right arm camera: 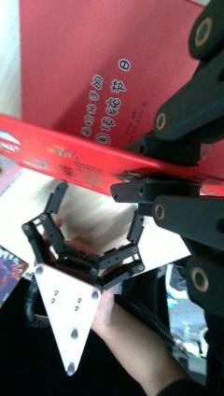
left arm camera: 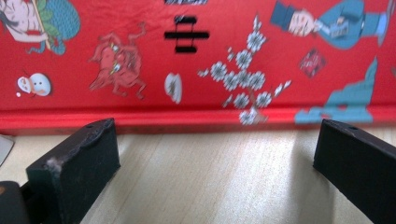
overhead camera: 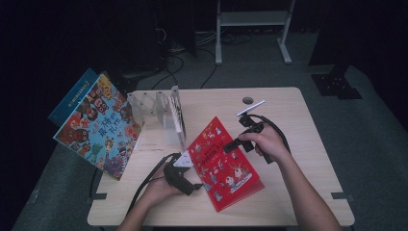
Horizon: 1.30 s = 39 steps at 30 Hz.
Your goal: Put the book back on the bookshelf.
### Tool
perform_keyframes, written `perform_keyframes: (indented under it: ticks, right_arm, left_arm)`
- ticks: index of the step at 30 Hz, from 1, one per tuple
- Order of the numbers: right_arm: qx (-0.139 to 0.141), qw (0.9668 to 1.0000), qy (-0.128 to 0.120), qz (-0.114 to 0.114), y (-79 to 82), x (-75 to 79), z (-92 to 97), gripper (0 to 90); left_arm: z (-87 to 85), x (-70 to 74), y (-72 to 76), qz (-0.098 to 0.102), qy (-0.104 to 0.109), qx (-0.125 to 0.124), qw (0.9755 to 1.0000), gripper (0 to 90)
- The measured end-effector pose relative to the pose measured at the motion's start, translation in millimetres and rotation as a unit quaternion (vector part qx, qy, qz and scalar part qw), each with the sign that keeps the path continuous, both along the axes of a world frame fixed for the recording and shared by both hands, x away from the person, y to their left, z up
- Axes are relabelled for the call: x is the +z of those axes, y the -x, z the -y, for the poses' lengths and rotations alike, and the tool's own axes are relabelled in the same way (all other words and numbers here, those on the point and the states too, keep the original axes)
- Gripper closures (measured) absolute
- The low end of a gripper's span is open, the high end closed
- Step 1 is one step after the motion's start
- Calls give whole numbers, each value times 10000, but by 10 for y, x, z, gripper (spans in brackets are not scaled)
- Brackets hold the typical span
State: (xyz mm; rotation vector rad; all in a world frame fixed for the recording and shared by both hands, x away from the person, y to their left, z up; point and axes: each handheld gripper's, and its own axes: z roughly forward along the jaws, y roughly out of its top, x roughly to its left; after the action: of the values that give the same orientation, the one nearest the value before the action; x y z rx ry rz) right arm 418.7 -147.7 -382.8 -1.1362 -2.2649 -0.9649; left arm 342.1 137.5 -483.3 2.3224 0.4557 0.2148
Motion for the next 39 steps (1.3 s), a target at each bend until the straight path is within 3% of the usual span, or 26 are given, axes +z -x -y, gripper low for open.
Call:
perform_keyframes:
  ticks: [7, 12, 20, 26, 29, 33, 37, 39]
  right_arm:
    - [-238, 9986, -350, 309, 76, 107, 115, 873]
    - [-346, 9957, -445, 741, 155, 232, 183, 875]
    - [-642, 9876, -733, 1231, 274, 332, 343, 875]
    - [-747, 9807, -1034, 1484, 359, 445, 462, 876]
    - [-769, 9782, -1190, 1519, 394, 496, 521, 876]
    - [-789, 9750, -1277, 1636, 430, 561, 562, 876]
    - [-759, 9737, -1332, 1682, 457, 636, 568, 876]
    - [-727, 9737, -1339, 1694, 469, 666, 555, 876]
  left_arm:
    - [4, 13, -19, -56, -19, 66, 10000, 0]
    - [-2, 31, -32, -136, 73, 86, 9998, 0]
    - [-66, 192, -62, -163, 569, 193, 9981, 0]
    - [-113, 380, -148, -138, 967, 245, 9949, 0]
    - [-111, 490, -193, -245, 1294, 188, 9911, 0]
    - [-52, 633, -260, -184, 1384, 92, 9902, 0]
    - [-7, 705, -331, -146, 1527, 105, 9881, 0]
    - [4, 721, -368, -219, 1693, 91, 9853, 0]
